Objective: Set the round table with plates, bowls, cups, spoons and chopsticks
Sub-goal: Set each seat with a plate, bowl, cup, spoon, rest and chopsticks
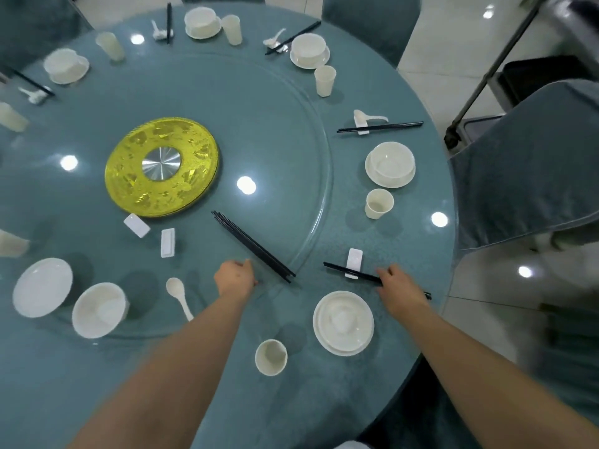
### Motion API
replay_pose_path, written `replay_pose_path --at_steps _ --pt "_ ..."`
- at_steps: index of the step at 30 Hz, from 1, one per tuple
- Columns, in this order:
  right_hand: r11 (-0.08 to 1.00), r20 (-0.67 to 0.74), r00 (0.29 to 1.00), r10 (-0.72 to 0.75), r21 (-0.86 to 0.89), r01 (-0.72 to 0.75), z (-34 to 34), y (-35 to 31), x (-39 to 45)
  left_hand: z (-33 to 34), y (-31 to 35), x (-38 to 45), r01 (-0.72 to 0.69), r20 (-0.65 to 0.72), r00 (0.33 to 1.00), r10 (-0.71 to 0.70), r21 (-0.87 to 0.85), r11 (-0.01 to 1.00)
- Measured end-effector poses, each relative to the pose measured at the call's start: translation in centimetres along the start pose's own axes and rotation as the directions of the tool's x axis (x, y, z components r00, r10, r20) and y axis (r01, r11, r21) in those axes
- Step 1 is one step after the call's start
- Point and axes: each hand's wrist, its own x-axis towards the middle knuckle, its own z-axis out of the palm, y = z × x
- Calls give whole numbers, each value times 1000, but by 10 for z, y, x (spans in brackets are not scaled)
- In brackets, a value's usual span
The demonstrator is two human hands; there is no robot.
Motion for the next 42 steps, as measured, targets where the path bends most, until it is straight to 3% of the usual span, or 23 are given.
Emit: replay_pose_path --at_steps 3,9,13,16,27,30,33,36,39,42 --pt "996 -58 998 -34 80 39 -8 -29 4 -28 -14 6 -7 -57 998 8 24 1000" --pt "972 -165 964 -208 71 222 -11 -103 1 -89 -69 13 57 -211 977 -39 83 995" --pt "966 -152 962 -228 90 243 -10 -144 -6 -106 -103 13 130 -106 989 -108 224 966" --pt "960 -153 957 -245 97 261 -8 -165 -15 -110 -111 9 142 -45 990 -136 198 970" --pt "965 -194 948 -253 21 262 -9 -189 -36 -124 -119 10 61 -22 998 -58 245 967" --pt "961 -214 945 -248 69 268 -7 -196 -44 -130 -119 7 38 -37 999 -30 224 974" --pt "948 -215 944 -251 145 285 -8 -214 -50 -132 -109 -2 -24 -45 999 29 107 994" --pt "919 -186 939 -289 221 327 -12 -244 -55 -124 -93 -17 -75 43 996 78 -72 995" --pt "887 -62 960 -272 371 276 -17 -268 -61 -105 -76 -34 -8 214 972 96 -380 925" --pt "825 47 970 -239 537 177 -19 -273 -65 -89 -58 -50 50 333 935 125 -470 881"
